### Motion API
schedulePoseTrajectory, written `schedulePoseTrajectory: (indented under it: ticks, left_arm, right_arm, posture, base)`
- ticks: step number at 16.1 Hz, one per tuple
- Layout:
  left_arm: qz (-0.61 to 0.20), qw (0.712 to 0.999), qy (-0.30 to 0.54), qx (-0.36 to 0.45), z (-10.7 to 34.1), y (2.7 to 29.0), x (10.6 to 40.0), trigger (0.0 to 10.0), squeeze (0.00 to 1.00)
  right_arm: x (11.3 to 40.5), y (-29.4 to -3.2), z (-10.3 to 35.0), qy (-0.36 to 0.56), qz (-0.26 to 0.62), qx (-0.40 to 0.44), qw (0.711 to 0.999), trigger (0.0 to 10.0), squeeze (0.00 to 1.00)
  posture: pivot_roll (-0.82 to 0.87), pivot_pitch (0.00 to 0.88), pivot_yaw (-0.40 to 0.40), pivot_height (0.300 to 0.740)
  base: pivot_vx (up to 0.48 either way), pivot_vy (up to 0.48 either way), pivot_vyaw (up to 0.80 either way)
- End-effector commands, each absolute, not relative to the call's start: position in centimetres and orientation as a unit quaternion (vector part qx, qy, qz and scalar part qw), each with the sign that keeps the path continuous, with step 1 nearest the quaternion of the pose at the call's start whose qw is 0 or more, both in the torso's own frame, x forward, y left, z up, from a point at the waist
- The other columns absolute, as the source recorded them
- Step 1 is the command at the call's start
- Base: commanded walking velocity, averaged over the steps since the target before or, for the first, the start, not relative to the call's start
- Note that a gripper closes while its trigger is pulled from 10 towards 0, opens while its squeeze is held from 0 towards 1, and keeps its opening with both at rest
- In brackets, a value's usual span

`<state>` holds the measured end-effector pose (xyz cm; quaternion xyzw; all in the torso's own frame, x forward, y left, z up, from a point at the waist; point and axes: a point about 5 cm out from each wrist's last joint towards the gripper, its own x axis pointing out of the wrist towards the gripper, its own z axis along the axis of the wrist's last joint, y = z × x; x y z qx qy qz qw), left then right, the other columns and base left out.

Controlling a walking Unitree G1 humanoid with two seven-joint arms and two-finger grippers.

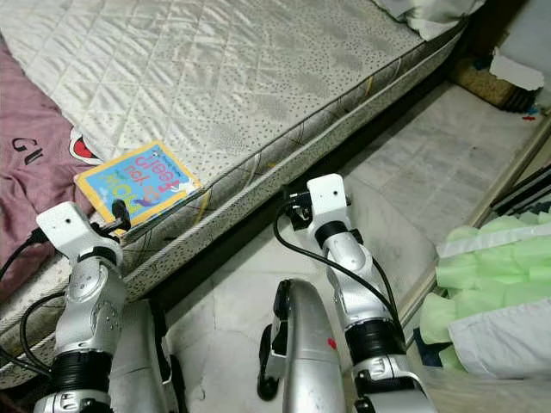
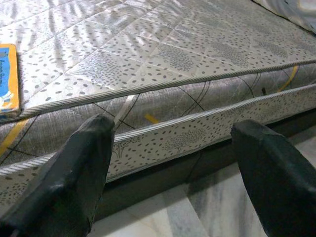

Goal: Clean up the room

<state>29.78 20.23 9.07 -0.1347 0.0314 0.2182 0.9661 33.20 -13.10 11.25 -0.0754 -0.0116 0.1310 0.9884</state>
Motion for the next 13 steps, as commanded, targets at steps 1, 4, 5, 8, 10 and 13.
schedulePoseTrajectory:
  ticks: [1, 4, 5, 8, 10, 13]
  left_arm:
    - [0.237, 0.961, 0.044, -0.135, 8.3, 21.2, 29.5, 10.0, 0.0]
    - [0.237, 0.955, 0.078, -0.159, 7.0, 21.6, 29.5, 10.0, 0.0]
    - [0.24, 0.953, 0.09, -0.16, 6.6, 21.8, 29.6, 10.0, 0.0]
    - [0.236, 0.949, 0.102, -0.184, 5.7, 22.2, 30.1, 10.0, 0.0]
    - [0.22, 0.955, 0.085, -0.177, 6.5, 22.4, 31.0, 10.0, 0.0]
    - [0.208, 0.96, 0.059, -0.177, 7.7, 22.1, 32.0, 10.0, 0.0]
  right_arm:
    - [32.7, -13.3, 11.2, -0.015, 0.137, -0.09, 0.986, 10.0, 0.0]
    - [31.5, -14.6, 11.2, -0.009, 0.127, -0.081, 0.989, 10.0, 0.0]
    - [31.0, -15.2, 11.2, -0.003, 0.128, -0.091, 0.988, 10.0, 0.0]
    - [29.2, -18.2, 11.6, 0.012, 0.116, -0.123, 0.986, 10.0, 0.0]
    - [28.2, -19.1, 11.8, 0.02, 0.112, -0.135, 0.984, 10.0, 0.0]
    - [27.3, -18.9, 11.6, 0.034, 0.125, -0.142, 0.981, 10.0, 0.0]
  posture:
    - [-0.02, 0.261, -0.078, 0.568]
    - [-0.05, 0.29, -0.1, 0.568]
    - [-0.07, 0.299, -0.105, 0.568]
    - [-0.12, 0.336, -0.128, 0.568]
    - [-0.15, 0.353, -0.145, 0.568]
    - [-0.15, 0.357, -0.145, 0.568]
  base:
    - [0.0, 0.0, 0.74]
    - [0.0, 0.0, 0.53]
    - [0.0, 0.0, 0.0]
    - [0.0, 0.0, 0.0]
    - [0.0, 0.0, 0.0]
    - [0.0, 0.0, 0.0]
